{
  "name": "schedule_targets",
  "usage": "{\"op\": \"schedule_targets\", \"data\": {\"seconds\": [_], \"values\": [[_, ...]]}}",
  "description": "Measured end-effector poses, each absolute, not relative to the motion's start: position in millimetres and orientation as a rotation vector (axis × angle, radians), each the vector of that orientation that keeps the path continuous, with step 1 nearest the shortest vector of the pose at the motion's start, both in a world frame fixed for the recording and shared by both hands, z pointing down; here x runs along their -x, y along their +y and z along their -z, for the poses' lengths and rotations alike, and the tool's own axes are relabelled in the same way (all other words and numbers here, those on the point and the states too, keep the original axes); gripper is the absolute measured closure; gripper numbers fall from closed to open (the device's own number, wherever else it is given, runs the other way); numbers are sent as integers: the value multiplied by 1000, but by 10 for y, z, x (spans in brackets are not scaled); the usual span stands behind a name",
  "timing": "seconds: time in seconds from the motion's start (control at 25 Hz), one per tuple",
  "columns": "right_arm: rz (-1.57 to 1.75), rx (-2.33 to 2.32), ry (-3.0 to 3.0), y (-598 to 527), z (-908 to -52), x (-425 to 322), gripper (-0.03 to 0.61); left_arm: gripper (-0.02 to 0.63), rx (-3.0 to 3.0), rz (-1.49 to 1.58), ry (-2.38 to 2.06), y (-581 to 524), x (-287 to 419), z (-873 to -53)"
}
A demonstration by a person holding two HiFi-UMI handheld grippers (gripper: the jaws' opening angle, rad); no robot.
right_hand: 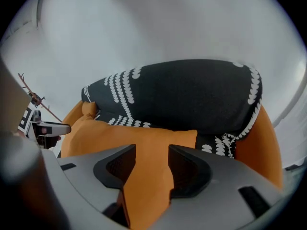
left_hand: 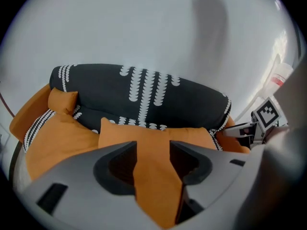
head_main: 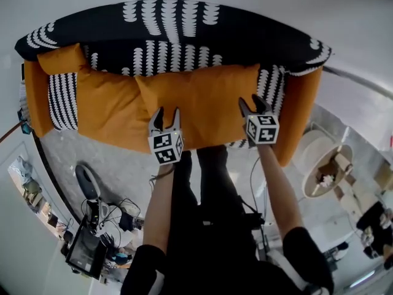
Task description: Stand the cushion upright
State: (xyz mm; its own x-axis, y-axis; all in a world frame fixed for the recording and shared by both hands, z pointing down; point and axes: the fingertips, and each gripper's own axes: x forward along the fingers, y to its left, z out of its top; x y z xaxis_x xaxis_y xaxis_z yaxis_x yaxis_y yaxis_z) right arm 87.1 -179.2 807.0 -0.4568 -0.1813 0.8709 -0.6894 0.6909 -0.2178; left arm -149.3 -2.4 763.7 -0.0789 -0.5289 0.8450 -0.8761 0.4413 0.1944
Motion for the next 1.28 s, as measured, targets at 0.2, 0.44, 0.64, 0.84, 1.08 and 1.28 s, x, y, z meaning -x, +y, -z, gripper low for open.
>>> {"op": "schedule_targets", "data": {"seconds": [0.2, 0.44, 0.64, 0.84, 1.08, 1.28], "values": [[-732, -679, -1930, -1893, -8485, -953, 362, 413, -1162, -470, -1694, 42, 1476, -7989], [-762, -688, -1826, -1885, -8971, -1117, 353, 411, -1156, -541, -1668, 93, 1435, -8276], [-758, -700, -1780, -1738, -9105, -1163, 353, 413, -1127, -539, -1672, 145, 1485, -8322], [-769, -726, -1745, -1757, -9184, -1164, 354, 425, -1125, -572, -1667, 130, 1494, -8402], [-776, -692, -1723, -1776, -9253, -1040, 420, 497, -1116, -613, -1648, 100, 1574, -8509], [-804, -693, -1725, -1772, -9283, -1108, 473, 560, -1130, -603, -1642, 103, 1468, -8577]]}}
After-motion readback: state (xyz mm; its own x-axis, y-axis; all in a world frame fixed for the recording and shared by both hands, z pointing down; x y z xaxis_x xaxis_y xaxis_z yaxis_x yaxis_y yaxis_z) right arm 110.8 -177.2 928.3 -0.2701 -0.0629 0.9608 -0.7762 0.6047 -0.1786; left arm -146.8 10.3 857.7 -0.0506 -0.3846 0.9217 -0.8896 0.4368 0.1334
